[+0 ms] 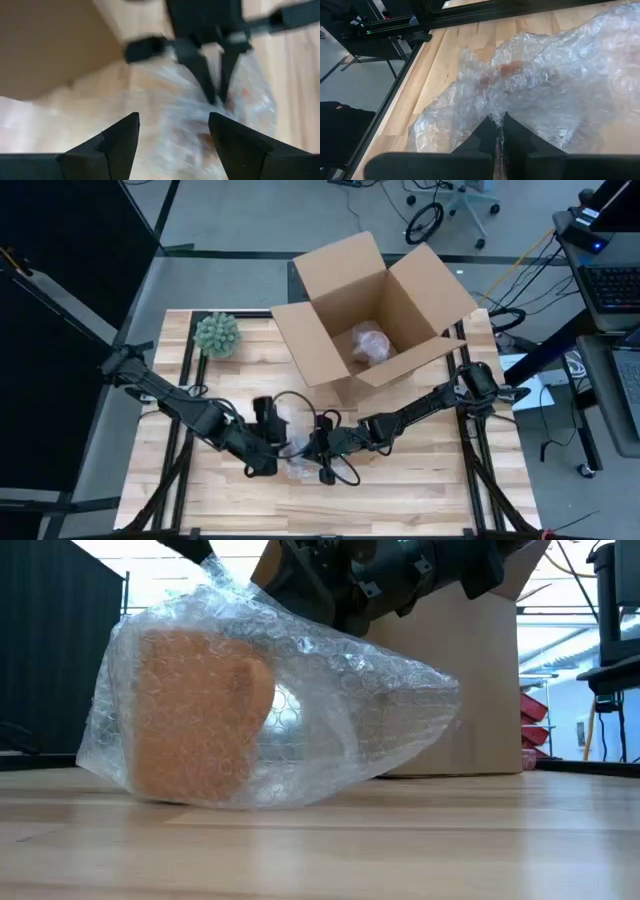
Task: Wrap mug
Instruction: Wrap the orange mug with bubble wrap
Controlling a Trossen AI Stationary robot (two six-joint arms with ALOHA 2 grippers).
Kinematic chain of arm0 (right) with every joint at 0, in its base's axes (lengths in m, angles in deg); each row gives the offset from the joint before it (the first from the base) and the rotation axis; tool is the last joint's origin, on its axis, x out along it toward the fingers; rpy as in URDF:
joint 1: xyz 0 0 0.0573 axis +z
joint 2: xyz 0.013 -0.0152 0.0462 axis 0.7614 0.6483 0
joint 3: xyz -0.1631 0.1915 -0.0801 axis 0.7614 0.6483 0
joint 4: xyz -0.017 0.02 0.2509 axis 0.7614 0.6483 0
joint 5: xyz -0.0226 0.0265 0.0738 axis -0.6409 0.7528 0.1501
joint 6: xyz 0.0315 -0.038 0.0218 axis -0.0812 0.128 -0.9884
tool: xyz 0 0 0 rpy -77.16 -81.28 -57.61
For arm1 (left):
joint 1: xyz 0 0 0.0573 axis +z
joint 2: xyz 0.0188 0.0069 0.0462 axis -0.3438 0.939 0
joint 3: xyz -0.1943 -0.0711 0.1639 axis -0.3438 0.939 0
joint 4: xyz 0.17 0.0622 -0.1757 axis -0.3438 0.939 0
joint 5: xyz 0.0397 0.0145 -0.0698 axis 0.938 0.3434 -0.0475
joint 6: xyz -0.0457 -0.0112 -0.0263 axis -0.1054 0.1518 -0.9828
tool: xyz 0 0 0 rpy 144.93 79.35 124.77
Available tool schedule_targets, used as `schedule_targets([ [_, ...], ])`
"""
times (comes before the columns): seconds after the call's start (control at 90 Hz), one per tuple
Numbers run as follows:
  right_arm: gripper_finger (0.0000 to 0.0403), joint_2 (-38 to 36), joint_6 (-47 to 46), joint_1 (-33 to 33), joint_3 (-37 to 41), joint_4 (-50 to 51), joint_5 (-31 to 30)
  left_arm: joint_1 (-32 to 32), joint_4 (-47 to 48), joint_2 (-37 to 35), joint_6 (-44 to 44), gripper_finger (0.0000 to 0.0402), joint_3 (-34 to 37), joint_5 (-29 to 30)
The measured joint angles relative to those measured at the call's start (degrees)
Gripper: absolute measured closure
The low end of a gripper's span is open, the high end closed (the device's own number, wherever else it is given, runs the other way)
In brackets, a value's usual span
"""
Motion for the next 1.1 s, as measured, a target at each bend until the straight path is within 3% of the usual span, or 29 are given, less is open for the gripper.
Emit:
schedule_targets([
  [0.111, 0.0403, 0.04, 0.00, -0.02, 0.00, -0.05, 0.00, 1.53, -0.35, -0.56, 1.86, 0.0173, 0.06, 7.76],
  [0.2, 0.0403, 0.04, -0.01, -0.02, 0.02, -0.07, -0.03, 4.60, -1.74, 0.24, 1.55, 0.0173, 0.64, 6.98],
  [0.511, 0.0403, 0.08, -0.02, -0.02, 0.09, -0.42, -0.04, 19.01, -0.29, 6.02, -2.34, 0.0173, 1.51, -9.42],
  [0.678, 0.0403, 0.10, -0.01, -0.02, 0.09, -0.43, -0.04, 20.91, 0.71, 5.62, -1.74, 0.0173, 1.51, -27.54],
  [0.744, 0.0403, 0.10, 0.26, -0.02, 0.09, -0.40, -0.04, 20.53, 1.75, 5.50, -2.63, 0.0173, 1.49, -32.04],
  [0.889, 0.0403, 0.10, 0.34, -0.02, 0.09, -0.42, -0.04, 18.40, 4.61, 5.50, -4.38, 0.0173, 1.49, -36.11],
  [1.1, 0.0403, 0.10, 0.39, -0.02, 0.11, -0.42, -0.04, 13.32, 3.72, 5.50, -7.42, 0.0173, 1.49, -35.57],
])
